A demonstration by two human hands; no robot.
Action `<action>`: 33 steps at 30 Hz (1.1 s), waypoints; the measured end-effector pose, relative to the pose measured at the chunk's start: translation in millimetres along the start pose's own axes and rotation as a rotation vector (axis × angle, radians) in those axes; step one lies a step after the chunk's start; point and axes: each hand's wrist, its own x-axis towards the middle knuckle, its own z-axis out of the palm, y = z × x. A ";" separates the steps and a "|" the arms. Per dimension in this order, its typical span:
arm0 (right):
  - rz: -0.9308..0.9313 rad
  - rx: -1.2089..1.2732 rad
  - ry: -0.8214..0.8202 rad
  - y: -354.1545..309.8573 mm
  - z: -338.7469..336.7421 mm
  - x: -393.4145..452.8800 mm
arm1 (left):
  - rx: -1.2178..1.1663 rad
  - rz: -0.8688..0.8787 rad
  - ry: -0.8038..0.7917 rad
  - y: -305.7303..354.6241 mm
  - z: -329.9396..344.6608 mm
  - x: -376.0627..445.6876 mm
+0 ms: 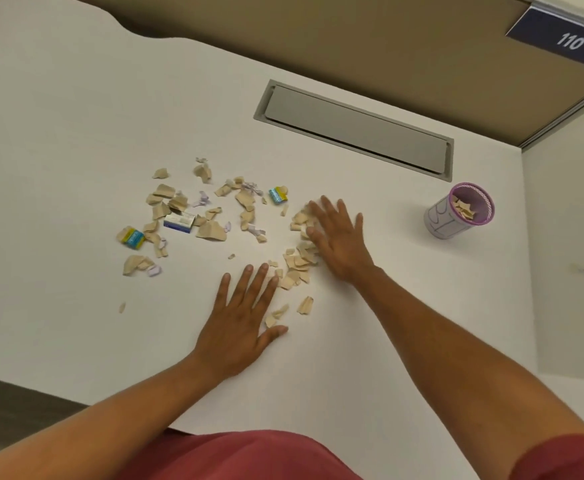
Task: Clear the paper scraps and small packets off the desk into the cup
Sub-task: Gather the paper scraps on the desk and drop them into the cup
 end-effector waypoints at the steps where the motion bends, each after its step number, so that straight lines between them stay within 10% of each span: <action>1: -0.037 -0.031 -0.014 -7.1 5.4 -3.9 | 0.000 -0.031 -0.001 1.5 0.0 4.8; 9: -0.072 0.119 0.054 -32.0 31.3 -66.8 | -0.025 -0.042 -0.031 -6.6 -15.5 71.2; 18: 0.399 0.307 0.216 -17.5 29.1 -121.3 | -0.095 -0.011 0.078 -21.8 -13.9 56.8; 33: 0.325 0.550 0.470 -68.6 30.1 -87.6 | -0.263 0.012 -0.002 -6.8 -28.6 60.9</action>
